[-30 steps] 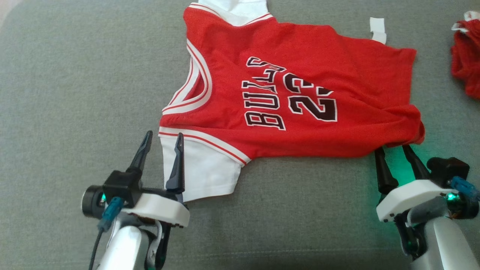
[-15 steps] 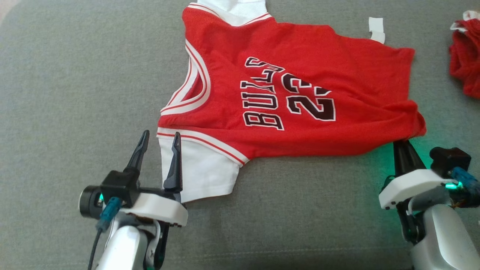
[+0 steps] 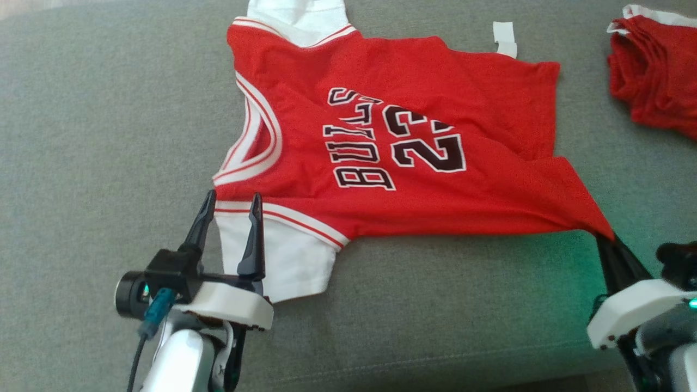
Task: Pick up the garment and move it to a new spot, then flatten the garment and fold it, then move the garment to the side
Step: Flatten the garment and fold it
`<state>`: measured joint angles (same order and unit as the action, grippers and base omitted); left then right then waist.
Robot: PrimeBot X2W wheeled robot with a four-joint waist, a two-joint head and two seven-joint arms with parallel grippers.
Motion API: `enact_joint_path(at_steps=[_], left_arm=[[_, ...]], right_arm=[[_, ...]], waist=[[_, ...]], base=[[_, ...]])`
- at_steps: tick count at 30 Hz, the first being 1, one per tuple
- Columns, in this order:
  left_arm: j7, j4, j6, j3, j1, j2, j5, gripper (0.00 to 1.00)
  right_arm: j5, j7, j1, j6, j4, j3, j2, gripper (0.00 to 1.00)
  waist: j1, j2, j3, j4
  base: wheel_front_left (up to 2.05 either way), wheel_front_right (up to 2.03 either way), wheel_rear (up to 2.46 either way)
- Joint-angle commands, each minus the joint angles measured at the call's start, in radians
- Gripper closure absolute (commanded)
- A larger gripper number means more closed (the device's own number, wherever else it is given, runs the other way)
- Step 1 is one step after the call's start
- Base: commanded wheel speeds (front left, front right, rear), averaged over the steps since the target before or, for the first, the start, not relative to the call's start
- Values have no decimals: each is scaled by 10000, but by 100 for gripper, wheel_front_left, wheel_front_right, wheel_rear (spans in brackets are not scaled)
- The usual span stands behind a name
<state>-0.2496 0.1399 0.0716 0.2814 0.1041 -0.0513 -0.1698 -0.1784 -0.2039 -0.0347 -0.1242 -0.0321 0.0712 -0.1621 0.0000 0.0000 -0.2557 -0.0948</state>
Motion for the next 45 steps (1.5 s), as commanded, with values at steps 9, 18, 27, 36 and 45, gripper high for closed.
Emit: enact_joint_path(at_steps=[9, 18, 27, 36, 45], left_arm=[[-122, -248, 50, -265, 60, 11, -30, 0], [-122, -294, 10, -474, -110, 11, 10, 0], [-122, -366, 48, -140, 151, 11, -84, 0], [-122, -410, 166, -35, 314, 11, -208, 0], [-122, -442, 204, 6, 424, 11, -254, 0]], right_arm=[[-221, -817, -282, -65, 598, 804, -286, 0], [122, -344, 482, -65, 1171, 893, -267, 0], [-360, -1639, 2849, -65, -622, -2124, -1967, 0], [-1443, -2569, 4518, -65, -2589, -4384, -3123, 0], [-1937, -2702, 5553, -65, -3814, -4951, -3241, 100]], waist=[[0, 0, 286, -35], [0, 0, 493, 51], [0, 0, 159, 628], [0, 0, -150, 1278], [0, 0, -296, 1534]], base=[[0, 0, 0], [0, 0, 0], [0, 0, 0], [0, 0, 0], [0, 0, 0]])
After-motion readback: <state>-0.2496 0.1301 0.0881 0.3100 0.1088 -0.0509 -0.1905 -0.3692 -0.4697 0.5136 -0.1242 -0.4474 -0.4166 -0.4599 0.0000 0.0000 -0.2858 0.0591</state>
